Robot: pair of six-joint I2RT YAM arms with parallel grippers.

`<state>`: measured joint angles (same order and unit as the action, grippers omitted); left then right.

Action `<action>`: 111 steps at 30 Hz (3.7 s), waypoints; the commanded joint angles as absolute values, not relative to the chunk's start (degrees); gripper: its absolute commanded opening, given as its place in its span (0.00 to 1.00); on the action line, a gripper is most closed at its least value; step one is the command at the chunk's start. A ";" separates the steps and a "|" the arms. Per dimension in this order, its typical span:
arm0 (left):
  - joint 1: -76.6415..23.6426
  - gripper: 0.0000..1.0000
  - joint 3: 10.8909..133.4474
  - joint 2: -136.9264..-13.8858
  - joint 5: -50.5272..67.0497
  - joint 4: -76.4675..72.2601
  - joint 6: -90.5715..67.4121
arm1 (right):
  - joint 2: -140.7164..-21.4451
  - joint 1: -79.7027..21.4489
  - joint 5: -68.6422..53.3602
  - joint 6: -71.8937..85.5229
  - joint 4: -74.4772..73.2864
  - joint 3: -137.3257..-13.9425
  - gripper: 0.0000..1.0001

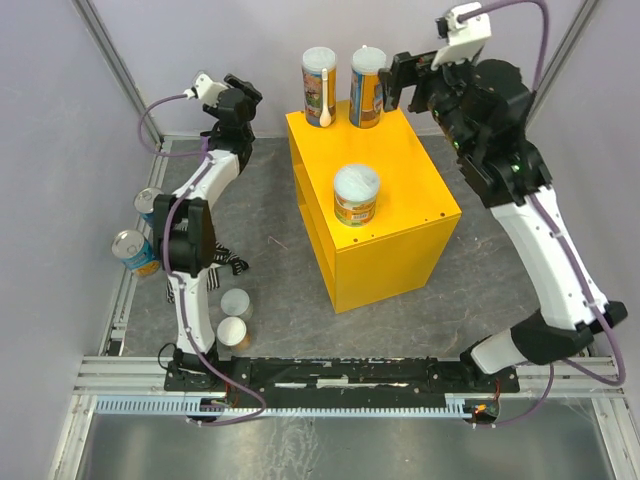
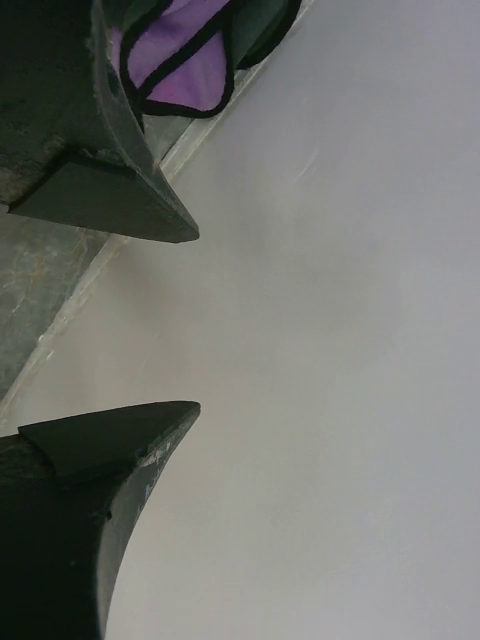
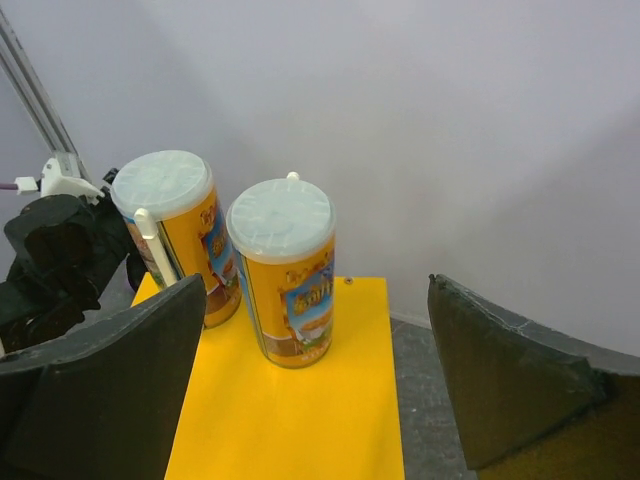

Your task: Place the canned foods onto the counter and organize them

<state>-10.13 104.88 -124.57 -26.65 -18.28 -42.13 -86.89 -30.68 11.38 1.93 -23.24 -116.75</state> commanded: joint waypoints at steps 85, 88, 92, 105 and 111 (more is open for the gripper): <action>-16.44 0.77 77.72 -48.08 -46.20 54.75 -47.71 | -109.84 -76.65 9.46 14.62 -27.73 -100.90 0.79; -16.44 0.77 78.02 -47.45 -45.73 55.39 -47.64 | -113.51 -75.74 6.81 16.13 -27.66 -103.24 0.79; -16.46 0.77 78.22 -46.82 -45.48 55.75 -47.66 | -117.15 -75.20 5.12 17.24 -27.25 -105.94 0.80; -16.44 0.77 77.94 -45.68 -45.40 56.10 -47.81 | -125.70 -73.89 4.85 20.21 -29.95 -113.67 0.82; -16.39 0.77 78.04 -45.62 -45.35 55.51 -47.79 | -128.62 -73.87 6.38 20.11 -32.32 -116.08 0.83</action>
